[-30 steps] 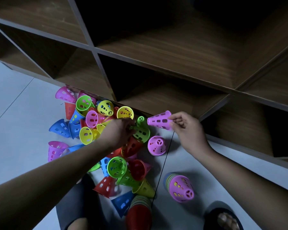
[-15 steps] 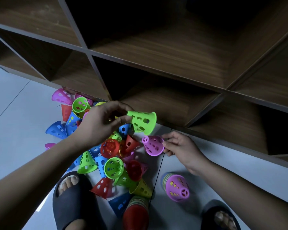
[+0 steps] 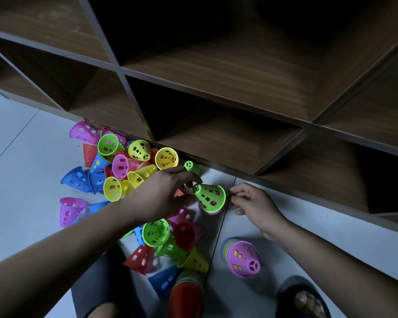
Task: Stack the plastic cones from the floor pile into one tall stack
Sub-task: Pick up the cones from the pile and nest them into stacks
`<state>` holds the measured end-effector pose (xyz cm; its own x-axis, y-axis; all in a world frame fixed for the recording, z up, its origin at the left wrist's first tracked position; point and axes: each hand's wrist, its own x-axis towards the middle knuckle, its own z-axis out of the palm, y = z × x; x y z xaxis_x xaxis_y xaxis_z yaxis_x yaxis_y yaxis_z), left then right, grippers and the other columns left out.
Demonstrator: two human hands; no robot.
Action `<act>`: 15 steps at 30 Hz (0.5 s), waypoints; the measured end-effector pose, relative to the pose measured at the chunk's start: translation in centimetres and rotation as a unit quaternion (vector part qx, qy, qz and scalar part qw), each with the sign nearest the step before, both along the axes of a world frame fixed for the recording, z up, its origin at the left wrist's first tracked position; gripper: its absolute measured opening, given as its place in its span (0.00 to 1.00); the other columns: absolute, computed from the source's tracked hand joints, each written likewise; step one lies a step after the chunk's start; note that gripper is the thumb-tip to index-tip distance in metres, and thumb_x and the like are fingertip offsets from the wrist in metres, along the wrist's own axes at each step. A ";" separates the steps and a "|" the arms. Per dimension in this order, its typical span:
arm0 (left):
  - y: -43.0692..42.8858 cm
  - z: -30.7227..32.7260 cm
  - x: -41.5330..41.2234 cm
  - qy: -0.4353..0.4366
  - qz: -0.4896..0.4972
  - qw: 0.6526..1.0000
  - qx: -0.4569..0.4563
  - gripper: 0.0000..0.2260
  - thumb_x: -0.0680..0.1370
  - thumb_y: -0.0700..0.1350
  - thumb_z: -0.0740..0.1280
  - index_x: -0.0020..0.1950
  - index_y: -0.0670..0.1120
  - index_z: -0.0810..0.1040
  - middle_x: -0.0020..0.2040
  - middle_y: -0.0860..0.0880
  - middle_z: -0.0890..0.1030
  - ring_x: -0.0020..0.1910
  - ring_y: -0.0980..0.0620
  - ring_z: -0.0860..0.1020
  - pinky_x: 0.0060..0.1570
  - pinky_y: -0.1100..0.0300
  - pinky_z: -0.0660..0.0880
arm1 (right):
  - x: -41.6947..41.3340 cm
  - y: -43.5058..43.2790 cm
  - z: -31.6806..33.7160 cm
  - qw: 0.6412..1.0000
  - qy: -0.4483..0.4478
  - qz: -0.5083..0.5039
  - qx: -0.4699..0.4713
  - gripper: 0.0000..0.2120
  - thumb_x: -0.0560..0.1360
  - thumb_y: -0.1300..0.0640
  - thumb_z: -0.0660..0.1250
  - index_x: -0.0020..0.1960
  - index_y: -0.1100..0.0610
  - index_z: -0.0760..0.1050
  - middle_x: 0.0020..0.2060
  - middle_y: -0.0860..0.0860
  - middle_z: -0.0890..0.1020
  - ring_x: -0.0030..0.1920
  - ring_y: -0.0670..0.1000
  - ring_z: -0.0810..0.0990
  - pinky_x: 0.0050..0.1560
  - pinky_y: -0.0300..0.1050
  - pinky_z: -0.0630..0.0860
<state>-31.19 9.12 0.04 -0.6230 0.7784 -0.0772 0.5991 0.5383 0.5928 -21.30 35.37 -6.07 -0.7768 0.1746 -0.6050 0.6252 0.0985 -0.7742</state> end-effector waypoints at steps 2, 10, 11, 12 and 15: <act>-0.6 -1.0 0.0 -0.010 0.018 1.000 -0.009 0.17 0.79 0.56 0.71 0.66 0.52 0.80 0.56 0.55 0.80 0.49 0.61 0.81 0.48 0.61 0.81 | -0.1 0.1 -0.1 1.000 0.005 0.002 0.007 0.09 0.81 0.65 0.67 0.57 0.55 0.80 0.48 0.54 0.84 0.42 0.45 0.84 0.39 0.35 0.76; -3.5 -5.7 -0.6 0.039 0.062 0.993 -0.091 0.17 0.81 0.53 0.70 0.69 0.55 0.76 0.56 0.54 0.79 0.52 0.53 0.81 0.44 0.55 0.82 | -2.3 0.1 0.4 0.989 0.086 0.061 0.106 0.08 0.81 0.59 0.69 0.50 0.47 0.83 0.46 0.45 0.85 0.50 0.46 0.82 0.54 0.48 0.78; -3.5 -6.0 -0.5 0.043 0.061 0.992 -0.104 0.19 0.81 0.54 0.70 0.71 0.55 0.76 0.58 0.53 0.79 0.54 0.51 0.80 0.45 0.55 0.82 | -2.9 -0.2 0.9 0.983 0.114 0.074 0.124 0.06 0.81 0.58 0.69 0.51 0.47 0.82 0.47 0.43 0.85 0.50 0.44 0.82 0.54 0.46 0.78; -3.4 -6.3 -0.4 0.051 0.055 0.991 -0.115 0.21 0.80 0.54 0.70 0.73 0.55 0.75 0.60 0.53 0.79 0.57 0.51 0.79 0.47 0.55 0.81 | -3.4 -0.5 1.7 0.975 0.143 0.094 0.146 0.04 0.81 0.56 0.70 0.52 0.47 0.82 0.48 0.42 0.84 0.51 0.42 0.81 0.53 0.44 0.77; -2.8 -6.8 -0.3 0.075 0.030 0.986 -0.148 0.24 0.81 0.57 0.67 0.76 0.56 0.73 0.66 0.53 0.77 0.61 0.50 0.75 0.54 0.53 0.79 | -4.2 -2.1 4.5 0.934 0.223 0.207 0.187 0.11 0.79 0.41 0.71 0.58 0.44 0.80 0.53 0.40 0.80 0.56 0.42 0.80 0.54 0.41 0.76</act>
